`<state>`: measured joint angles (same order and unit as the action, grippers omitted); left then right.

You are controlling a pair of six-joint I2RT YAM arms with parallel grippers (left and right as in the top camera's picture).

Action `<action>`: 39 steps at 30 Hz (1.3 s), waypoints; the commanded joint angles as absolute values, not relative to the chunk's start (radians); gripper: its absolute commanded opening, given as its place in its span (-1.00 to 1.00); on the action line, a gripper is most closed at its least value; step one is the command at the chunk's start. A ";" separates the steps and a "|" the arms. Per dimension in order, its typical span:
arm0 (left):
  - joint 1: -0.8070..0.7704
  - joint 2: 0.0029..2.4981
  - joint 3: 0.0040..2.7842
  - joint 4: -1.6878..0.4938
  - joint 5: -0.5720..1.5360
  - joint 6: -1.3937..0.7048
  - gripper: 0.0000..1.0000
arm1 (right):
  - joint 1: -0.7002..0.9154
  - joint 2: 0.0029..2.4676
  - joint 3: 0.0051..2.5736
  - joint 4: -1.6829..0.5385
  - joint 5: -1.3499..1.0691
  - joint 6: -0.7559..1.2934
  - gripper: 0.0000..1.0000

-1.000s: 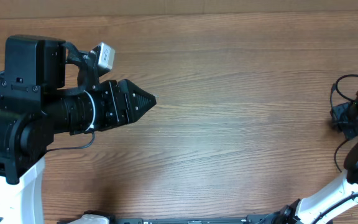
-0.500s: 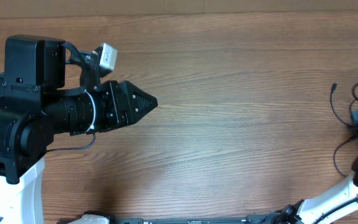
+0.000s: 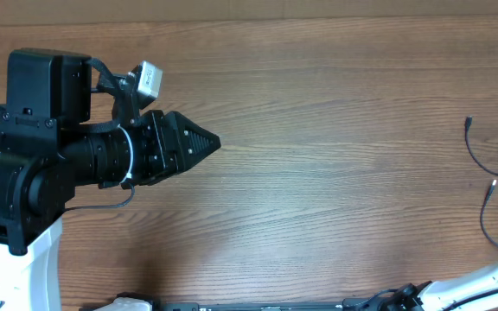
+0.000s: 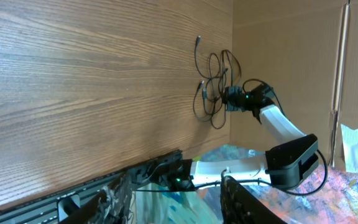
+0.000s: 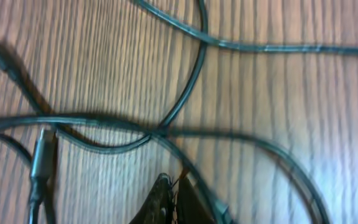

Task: Untangle cables

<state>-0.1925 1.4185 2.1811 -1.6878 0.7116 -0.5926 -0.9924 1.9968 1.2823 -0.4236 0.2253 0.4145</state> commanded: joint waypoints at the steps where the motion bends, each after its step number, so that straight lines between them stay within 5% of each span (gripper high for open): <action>1: -0.190 1.418 2.180 -1.689 0.729 -0.602 -0.03 | -0.994 2.009 1.301 -0.430 0.102 0.281 -0.88; 12: -0.190 1.388 2.182 -1.672 0.698 -0.518 -0.23 | -0.797 1.808 1.536 -0.600 -0.325 0.226 -0.53; 20: -0.189 1.285 2.183 -1.648 0.498 -0.512 -0.13 | -0.539 1.485 1.586 -0.612 -0.339 0.226 -0.23; 24: -0.189 1.219 2.188 -1.638 0.321 -0.511 0.00 | -0.417 1.369 1.586 -0.646 -0.340 0.226 0.08; 32: -0.189 1.089 2.189 -1.687 -0.016 -0.518 0.33 | -0.232 1.205 1.586 -0.828 -0.330 0.143 0.11; 39: -0.189 1.008 2.188 -1.689 -0.038 -0.509 0.11 | -0.121 1.050 1.583 -1.019 -0.206 0.121 0.10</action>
